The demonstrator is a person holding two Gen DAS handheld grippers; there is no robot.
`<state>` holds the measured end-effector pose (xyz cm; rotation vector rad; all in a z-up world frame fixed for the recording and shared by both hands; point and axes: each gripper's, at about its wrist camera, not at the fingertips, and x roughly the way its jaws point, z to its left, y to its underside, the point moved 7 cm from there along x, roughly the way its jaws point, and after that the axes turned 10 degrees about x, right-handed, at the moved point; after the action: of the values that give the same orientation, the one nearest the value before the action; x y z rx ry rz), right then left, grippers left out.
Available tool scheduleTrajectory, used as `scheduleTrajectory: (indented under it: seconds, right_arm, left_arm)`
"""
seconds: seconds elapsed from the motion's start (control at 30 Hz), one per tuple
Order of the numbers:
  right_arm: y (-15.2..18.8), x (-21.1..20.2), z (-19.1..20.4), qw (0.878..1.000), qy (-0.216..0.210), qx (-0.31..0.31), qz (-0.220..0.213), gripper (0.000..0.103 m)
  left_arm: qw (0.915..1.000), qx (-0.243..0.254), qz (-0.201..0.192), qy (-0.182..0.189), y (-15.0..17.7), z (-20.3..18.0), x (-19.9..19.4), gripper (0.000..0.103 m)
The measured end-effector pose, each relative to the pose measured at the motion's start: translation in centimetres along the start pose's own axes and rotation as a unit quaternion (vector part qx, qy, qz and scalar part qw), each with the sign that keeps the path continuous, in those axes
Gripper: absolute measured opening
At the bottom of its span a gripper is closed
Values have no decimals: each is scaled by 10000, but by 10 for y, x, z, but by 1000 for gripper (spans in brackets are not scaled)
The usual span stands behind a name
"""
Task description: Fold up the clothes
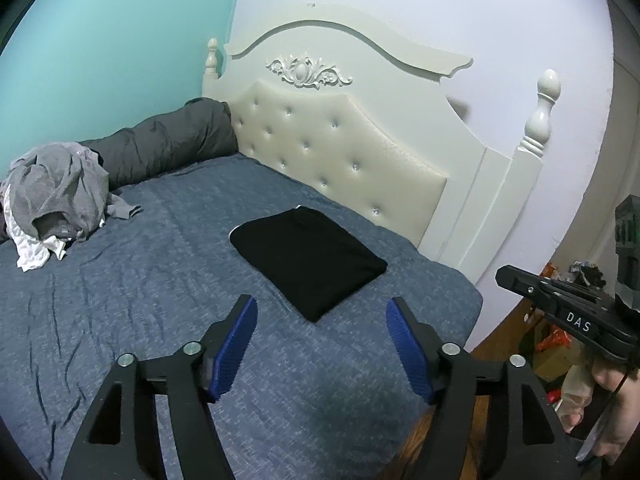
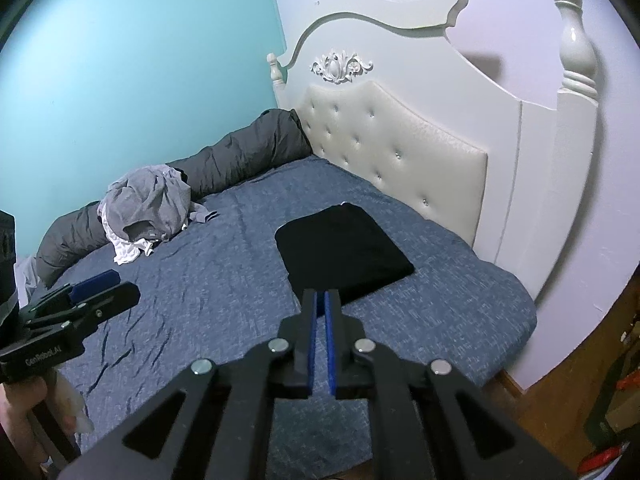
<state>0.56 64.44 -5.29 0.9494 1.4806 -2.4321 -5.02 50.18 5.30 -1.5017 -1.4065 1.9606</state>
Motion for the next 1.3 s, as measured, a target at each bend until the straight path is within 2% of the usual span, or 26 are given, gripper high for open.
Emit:
scheduleTrajectory:
  seconds: [0.3,0.43,0.6,0.83,0.93,1.17,1.3]
  right_arm:
    - [19,-15,4,9999,21,106,-73,14]
    - [27,-23,5,9998,78,99,-141,25]
    - [36,-33,8,9996,161,44,-249,35]
    - [43,-43,7,9990,250,74,-360,52]
    - [46,-46,8,9987,302,68,-401,61]
    - [53,-53,13,9982,335,19,-498,72]
    - [56,-56,15,9978,368,40,-547,82]
  left_arm:
    - [9999,67,-89,-12,9,-3,-18,74]
    - [9998,113,-136,-1,12,-4,-25,78]
    - [9998,139,-123,30,20,-6,-32,83]
    - [9999,131,-101,39,30,-6,-39,85]
    - [9998,151,-101,11,34,-5,-42,89]
    - [9997,209,-129,-69,39,-7,-50,96]
    - [9997,142,-148,-95,43,-5,-53,103]
